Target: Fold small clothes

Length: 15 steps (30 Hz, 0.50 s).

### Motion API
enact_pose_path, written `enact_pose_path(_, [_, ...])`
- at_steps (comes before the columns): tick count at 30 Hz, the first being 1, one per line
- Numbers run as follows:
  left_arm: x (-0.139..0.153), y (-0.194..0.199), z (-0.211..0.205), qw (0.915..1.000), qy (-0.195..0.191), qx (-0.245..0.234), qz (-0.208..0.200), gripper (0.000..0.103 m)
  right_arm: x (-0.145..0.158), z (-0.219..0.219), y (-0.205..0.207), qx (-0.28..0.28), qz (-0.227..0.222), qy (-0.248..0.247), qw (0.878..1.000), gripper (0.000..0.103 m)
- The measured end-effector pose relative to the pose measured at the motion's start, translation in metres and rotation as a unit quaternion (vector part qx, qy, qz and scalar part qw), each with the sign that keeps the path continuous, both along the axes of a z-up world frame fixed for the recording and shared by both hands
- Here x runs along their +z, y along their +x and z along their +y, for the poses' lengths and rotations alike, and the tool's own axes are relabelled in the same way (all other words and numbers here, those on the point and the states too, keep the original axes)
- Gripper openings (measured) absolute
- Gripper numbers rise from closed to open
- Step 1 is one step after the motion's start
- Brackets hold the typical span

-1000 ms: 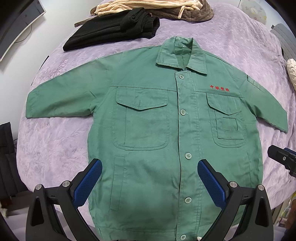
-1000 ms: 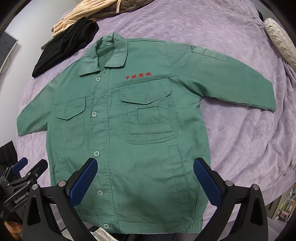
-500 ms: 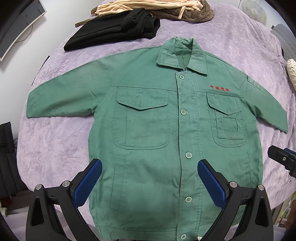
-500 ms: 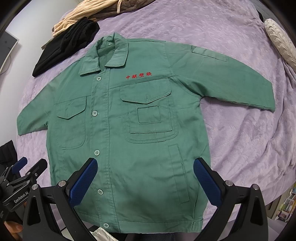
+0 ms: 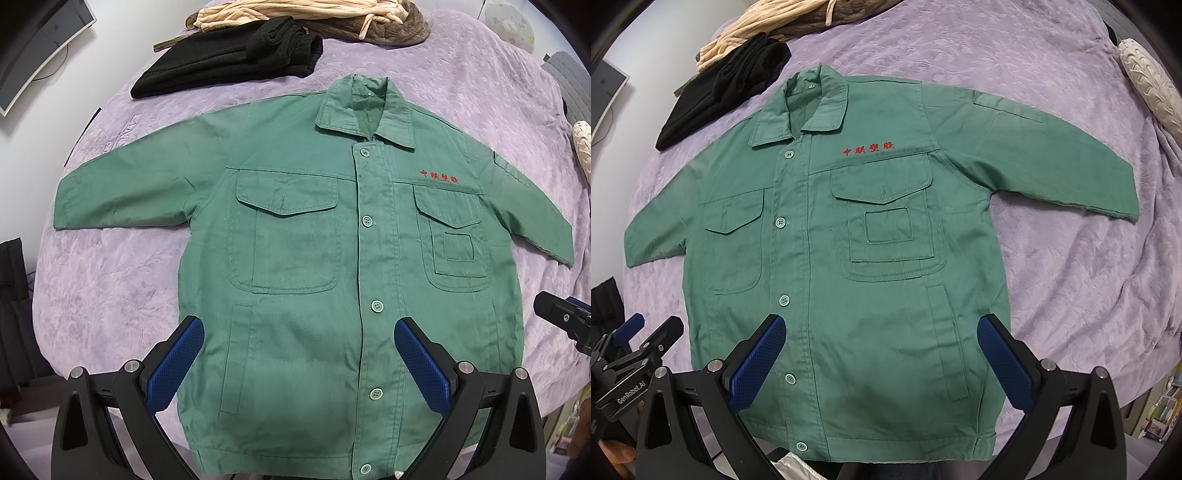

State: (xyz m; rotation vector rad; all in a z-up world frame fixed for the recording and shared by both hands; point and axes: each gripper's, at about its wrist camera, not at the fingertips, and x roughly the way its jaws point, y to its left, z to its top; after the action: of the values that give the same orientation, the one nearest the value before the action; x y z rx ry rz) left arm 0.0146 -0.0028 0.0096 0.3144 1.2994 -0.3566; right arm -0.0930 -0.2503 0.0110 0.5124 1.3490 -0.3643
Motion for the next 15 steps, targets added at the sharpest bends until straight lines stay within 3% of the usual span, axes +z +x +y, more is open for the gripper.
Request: enact_pose_path(15, [-0.0009,-0.0069,0.0050,1.0000,-0.006,0.004,0.001,0.103,0.0033,0.0063,-0.0055,0.000,0.001,-0.008,1.000,0.103])
